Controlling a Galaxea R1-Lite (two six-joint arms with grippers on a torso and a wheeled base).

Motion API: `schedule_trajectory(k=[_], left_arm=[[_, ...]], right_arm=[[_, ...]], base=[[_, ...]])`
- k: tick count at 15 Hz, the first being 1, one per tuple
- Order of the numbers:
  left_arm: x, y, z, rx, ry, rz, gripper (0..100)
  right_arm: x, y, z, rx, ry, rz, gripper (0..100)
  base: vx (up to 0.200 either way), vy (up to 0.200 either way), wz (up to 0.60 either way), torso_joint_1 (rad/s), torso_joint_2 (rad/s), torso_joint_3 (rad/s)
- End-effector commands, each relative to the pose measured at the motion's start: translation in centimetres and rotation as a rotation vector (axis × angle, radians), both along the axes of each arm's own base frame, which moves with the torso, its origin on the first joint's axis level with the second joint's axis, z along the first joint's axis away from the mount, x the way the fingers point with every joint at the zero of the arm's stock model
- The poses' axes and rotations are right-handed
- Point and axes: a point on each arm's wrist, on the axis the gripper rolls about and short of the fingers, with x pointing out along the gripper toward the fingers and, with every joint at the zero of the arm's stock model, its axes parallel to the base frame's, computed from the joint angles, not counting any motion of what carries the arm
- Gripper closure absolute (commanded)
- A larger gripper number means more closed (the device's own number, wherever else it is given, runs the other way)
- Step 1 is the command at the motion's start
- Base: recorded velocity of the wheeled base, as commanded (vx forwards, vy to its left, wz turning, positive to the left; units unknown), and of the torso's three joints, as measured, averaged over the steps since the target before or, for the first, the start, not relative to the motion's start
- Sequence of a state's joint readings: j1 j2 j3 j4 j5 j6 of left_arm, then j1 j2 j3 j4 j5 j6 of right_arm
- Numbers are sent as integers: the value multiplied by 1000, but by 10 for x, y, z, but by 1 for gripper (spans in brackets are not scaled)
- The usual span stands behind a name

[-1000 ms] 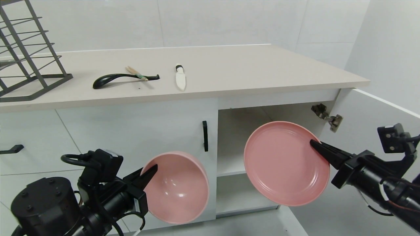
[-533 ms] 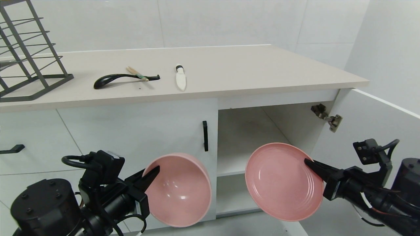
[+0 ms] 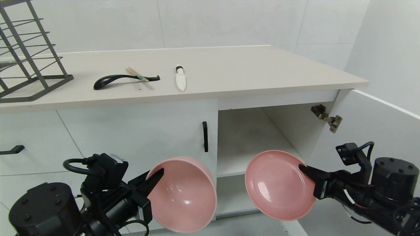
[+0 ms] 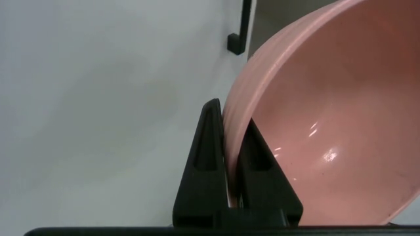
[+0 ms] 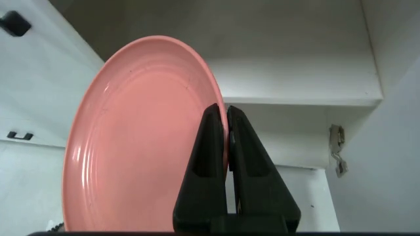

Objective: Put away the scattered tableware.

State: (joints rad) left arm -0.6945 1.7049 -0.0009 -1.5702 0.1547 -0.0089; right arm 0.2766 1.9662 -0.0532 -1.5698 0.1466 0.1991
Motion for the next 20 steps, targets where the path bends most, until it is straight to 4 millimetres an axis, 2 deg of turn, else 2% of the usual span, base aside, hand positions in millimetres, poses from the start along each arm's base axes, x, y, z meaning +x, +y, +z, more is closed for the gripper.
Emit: schedule_trajectory(k=[1,5,14,16,20], left_arm=[[-6,-4,3,-8,-14,-25,100],[-14,-13,3,-3,-15,-65,100],[-17,-17,2,5,-14,-87,100],[-15,-17,0,10,-6,-81,100],[-15,-17,-1,12,-4,-80,100]], right_arm=[[18,7,-18,-10,37,8,100],[47,15,-41,-15,55,5,100],[91,27,-58,4,-16,3,100],[107,32,-65,12,-42,3,100],[123,35,-80,17,-50,-1,100]], base=[[0,0,0,0,0,0],[0,0,0,0,0,0],[0,0,0,0,0,0],[0,0,0,0,0,0],[0,0,0,0,0,0]])
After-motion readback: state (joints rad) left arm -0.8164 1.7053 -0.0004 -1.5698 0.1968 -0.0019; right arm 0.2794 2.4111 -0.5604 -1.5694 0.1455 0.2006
